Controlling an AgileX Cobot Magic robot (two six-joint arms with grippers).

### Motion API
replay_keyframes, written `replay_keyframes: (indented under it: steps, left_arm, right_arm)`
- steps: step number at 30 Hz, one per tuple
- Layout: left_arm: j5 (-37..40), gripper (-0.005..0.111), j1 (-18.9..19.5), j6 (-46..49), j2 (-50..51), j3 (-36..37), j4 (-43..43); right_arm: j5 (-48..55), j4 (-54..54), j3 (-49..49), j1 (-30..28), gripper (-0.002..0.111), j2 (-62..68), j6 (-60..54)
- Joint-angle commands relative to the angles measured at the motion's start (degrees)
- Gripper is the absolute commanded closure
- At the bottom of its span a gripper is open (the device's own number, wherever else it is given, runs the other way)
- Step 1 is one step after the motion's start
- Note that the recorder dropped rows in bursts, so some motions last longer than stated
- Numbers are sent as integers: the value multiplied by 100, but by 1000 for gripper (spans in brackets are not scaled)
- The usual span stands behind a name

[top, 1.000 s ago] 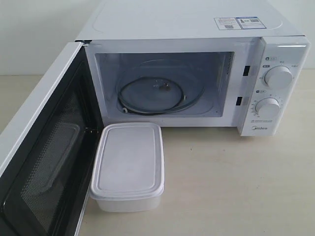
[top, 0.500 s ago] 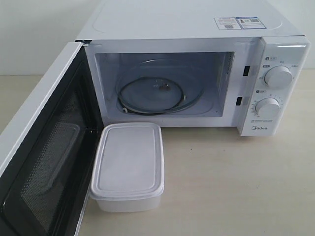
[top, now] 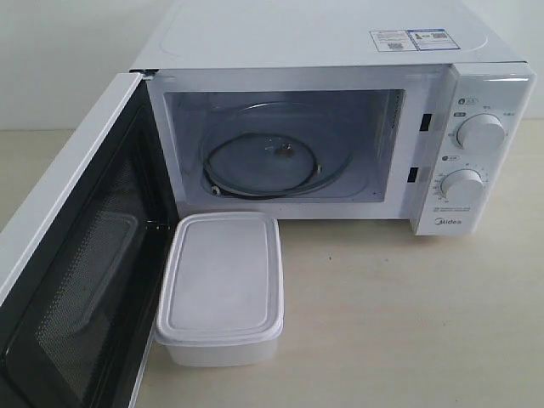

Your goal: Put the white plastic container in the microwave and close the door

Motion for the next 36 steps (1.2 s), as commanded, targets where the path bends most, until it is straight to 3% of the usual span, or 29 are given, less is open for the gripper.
replay_keyframes:
  steps: [1,8,15,22,36]
  left_arm:
    - [-94,102,-6,9,14,-21,-43]
    - [-94,102,-6,9,14,-21,-43]
    - [-94,102,-6,9,14,-21,-43]
    - [-94,102,-6,9,14,-21,-43]
    - [-94,102,-6,9,14,-21,-43]
  right_arm:
    - [-425,-39,-577,3,109,1329,-125]
    - [-2529,-39,-881,3,109,3830,774]
    - [-2545,-131,-881,3,109,4145,1061]
    - [-2516,-2014,-881,14,109,4655,1569]
    - [-4830,-3145,-870,14,109,7521,1729]
